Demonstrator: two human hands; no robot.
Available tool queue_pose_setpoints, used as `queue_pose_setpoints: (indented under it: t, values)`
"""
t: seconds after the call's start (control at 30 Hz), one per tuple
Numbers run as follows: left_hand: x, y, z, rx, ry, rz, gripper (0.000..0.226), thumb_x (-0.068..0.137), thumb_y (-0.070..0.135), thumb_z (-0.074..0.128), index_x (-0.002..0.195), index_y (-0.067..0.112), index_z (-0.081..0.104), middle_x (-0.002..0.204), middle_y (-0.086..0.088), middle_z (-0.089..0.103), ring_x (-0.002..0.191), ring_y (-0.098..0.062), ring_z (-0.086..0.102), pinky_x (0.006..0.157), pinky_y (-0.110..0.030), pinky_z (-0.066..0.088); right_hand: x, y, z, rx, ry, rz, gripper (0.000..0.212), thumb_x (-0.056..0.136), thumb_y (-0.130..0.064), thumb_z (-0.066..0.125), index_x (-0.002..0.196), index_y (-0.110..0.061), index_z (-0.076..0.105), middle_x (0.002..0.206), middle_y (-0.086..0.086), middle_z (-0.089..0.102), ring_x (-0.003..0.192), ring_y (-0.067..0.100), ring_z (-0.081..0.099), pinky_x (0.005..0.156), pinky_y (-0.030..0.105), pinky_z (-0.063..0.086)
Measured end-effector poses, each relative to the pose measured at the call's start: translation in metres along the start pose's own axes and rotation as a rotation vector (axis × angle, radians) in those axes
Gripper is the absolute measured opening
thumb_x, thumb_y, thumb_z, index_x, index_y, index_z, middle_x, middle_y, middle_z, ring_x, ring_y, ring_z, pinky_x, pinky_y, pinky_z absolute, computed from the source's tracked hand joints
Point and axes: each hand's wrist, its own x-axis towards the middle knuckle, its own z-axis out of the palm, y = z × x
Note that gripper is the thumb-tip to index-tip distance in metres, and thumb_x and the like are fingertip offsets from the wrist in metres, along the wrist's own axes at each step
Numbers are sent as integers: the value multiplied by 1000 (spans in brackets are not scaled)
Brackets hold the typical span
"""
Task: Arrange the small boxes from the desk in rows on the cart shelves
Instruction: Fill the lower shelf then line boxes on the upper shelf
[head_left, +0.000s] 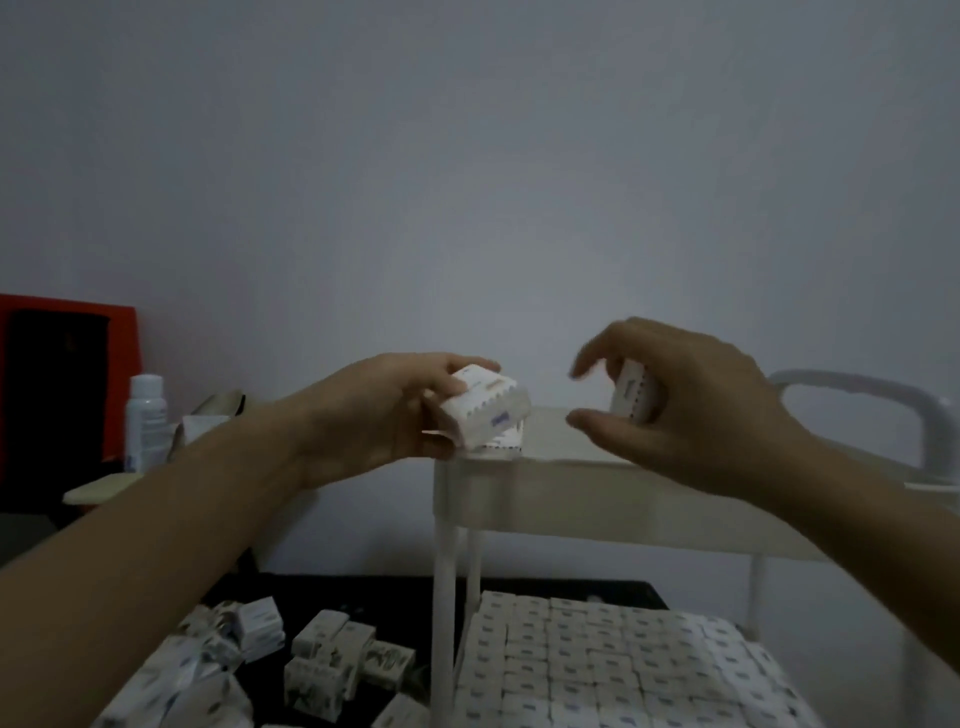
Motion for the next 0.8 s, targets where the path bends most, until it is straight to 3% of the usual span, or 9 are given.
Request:
queue_pose_setpoints:
  t: [0.07,0.17,0.27,0.4,0.5,0.57,0.63,0.7,0.8]
  values:
    - [10,7,1,-93,-47,-32,50,71,14,54,119,12,65,118,-12,68,88,-18,65,63,-25,53,12,-1,2,-23,-12,-111,45,70,-66,52,110,-44,50,80,-22,44,62,2,49,52,18,38]
    - [21,11,5,-73,-68,-33,53,68,13,57,121,9,64,126,-21,62,82,-17,62,64,-26,48,24,-4,10,7,34,-227,47,74,-62,53,113,-36,58,83,-17,50,62,5,51,50,17,42]
    - [24,20,15,-15,-72,13,33,85,15,47,111,6,65,103,-23,63,63,-10,55,55,-20,45,35,5,19,62,112,-235,38,77,-58,55,102,-32,66,84,-14,55,61,6,53,50,19,42]
    - [46,28,15,355,197,128,31,103,32,37,114,15,61,106,-4,64,69,-14,66,57,-25,52,52,26,28,159,103,20,37,78,-56,56,105,-33,66,88,-12,59,71,6,55,59,27,47]
    - [71,24,11,863,472,404,25,102,28,39,123,24,51,118,4,61,86,-14,65,77,-34,56,71,56,37,90,-43,291,24,84,-49,61,101,-32,65,92,-8,61,79,13,57,67,31,49]
    - [86,23,11,1081,504,548,28,100,19,41,123,25,55,119,5,61,98,-14,60,90,-38,50,84,79,45,9,-210,428,18,85,-47,63,96,-33,62,92,-6,63,78,15,59,65,29,49]
    - [103,24,16,1296,383,487,33,96,14,41,120,25,60,121,4,62,107,-16,57,96,-39,47,95,99,60,-64,-369,514,22,84,-48,65,94,-29,63,88,-4,64,76,14,59,66,29,50]
    - [124,22,24,1489,213,251,36,93,12,41,122,20,62,126,-1,61,115,-21,56,99,-39,46,104,112,79,-92,-490,590,35,81,-48,68,99,-18,68,89,0,66,79,16,62,66,28,50]
    - [150,10,41,1650,48,-27,30,93,13,44,120,7,58,108,-7,61,101,-26,58,91,-37,49,115,120,111,-157,-643,634,36,80,-46,70,98,-15,66,87,2,65,74,16,61,55,22,42]
